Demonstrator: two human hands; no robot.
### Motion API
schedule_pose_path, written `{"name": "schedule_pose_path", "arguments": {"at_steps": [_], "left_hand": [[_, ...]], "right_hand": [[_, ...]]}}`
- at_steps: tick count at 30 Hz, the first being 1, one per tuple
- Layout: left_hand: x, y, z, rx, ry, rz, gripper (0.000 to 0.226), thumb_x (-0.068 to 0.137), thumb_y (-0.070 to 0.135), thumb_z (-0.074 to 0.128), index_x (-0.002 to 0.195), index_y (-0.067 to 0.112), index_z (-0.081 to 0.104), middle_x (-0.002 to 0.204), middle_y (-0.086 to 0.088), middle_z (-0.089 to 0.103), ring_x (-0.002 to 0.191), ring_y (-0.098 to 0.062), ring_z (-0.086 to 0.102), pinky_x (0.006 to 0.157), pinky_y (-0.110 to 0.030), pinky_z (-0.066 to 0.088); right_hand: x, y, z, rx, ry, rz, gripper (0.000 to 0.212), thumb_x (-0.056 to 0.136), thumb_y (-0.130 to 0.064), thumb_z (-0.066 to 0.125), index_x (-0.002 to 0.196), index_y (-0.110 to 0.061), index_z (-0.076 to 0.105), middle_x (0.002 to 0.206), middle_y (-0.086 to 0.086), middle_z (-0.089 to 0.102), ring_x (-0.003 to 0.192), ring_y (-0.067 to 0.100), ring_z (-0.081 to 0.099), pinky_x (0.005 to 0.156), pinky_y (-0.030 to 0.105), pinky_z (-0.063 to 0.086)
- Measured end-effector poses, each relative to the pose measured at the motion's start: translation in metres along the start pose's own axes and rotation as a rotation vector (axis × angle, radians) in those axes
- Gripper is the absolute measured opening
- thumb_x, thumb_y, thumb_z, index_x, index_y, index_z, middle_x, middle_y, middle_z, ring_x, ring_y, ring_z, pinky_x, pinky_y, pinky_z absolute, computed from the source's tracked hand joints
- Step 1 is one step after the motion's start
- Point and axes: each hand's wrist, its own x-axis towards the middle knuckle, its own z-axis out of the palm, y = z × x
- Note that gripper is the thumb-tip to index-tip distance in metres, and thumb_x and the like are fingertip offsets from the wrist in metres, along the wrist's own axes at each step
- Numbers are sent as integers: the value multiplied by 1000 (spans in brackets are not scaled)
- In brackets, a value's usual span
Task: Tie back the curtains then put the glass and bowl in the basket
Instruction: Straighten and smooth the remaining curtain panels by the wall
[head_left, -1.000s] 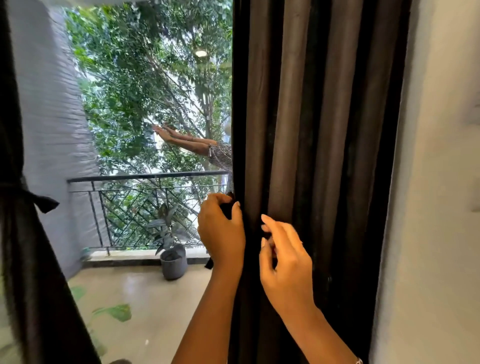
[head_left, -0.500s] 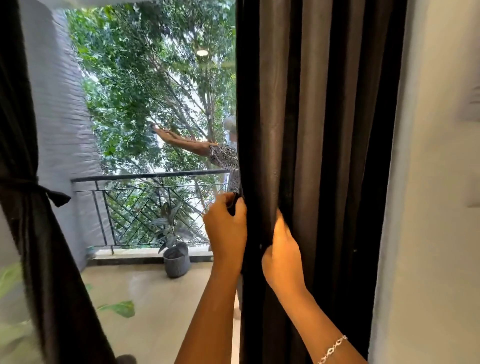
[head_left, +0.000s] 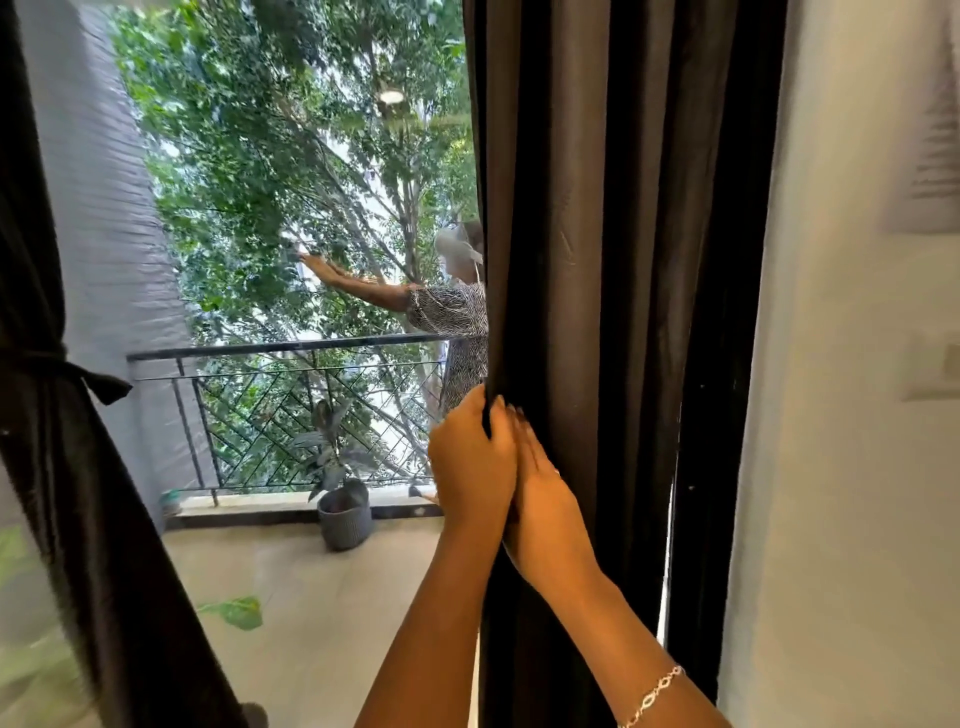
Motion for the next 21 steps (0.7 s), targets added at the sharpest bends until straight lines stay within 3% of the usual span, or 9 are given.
{"name": "schedule_pose_path", "arguments": {"at_steps": [4, 6, 8, 11, 14, 17, 21], "left_hand": [[6, -7, -4, 79, 20, -20, 20, 92, 15, 49, 87, 5, 65, 72, -18, 66, 69, -35, 60, 57, -30, 30], [8, -9, -6, 88, 20, -18, 20, 93, 15, 50, 94, 5, 67, 75, -18, 67, 72, -35, 61, 58, -29, 31], [10, -10, -7, 81, 17, -38, 20, 93, 15, 50, 95, 5, 67, 77, -17, 68, 73, -33, 61, 58, -28, 30], [11, -10, -6, 58, 15, -38, 19, 92, 13, 51, 94, 4, 68, 77, -17, 68, 69, -31, 60, 55, -24, 26], [9, -8, -3, 57, 4, -34, 21, 92, 12, 51, 103, 5, 68, 81, -17, 69, 68, -26, 59, 53, -21, 24], [8, -5, 2, 75, -18, -31, 22, 92, 12, 50, 104, 6, 68, 85, -18, 69, 68, -26, 59, 52, -21, 25], [4, 2, 7, 80, -64, 29, 22, 91, 5, 49, 102, 5, 68, 76, -16, 69, 46, 0, 40, 50, -5, 35]], "right_hand": [[-4, 1, -14, -107, 607, -215, 53, 88, -17, 44, 138, -5, 34, 139, 10, 41, 132, 19, 35, 110, 22, 29], [6, 3, -24, -116, 672, -152, 60, 88, -24, 49, 141, -5, 28, 144, 11, 35, 135, 20, 30, 112, 22, 25], [17, 6, -29, -47, 581, 20, 73, 86, -31, 57, 145, -7, 21, 149, 12, 30, 139, 19, 26, 110, 20, 21], [24, 11, -32, 8, 300, 167, 71, 90, -10, 54, 148, -14, 13, 148, 8, 36, 132, 22, 40, 103, 22, 31], [18, 9, -26, -22, 154, 133, 71, 89, 6, 38, 149, -20, 10, 145, 7, 41, 123, 26, 50, 98, 28, 39], [13, 5, -17, -15, 44, 61, 76, 87, 9, 37, 149, -19, 4, 154, 6, 24, 130, 29, 43, 104, 36, 39], [14, 2, -8, -65, -12, 3, 78, 89, 6, 43, 146, -18, -4, 157, 4, 11, 136, 26, 36, 108, 38, 37]]}}
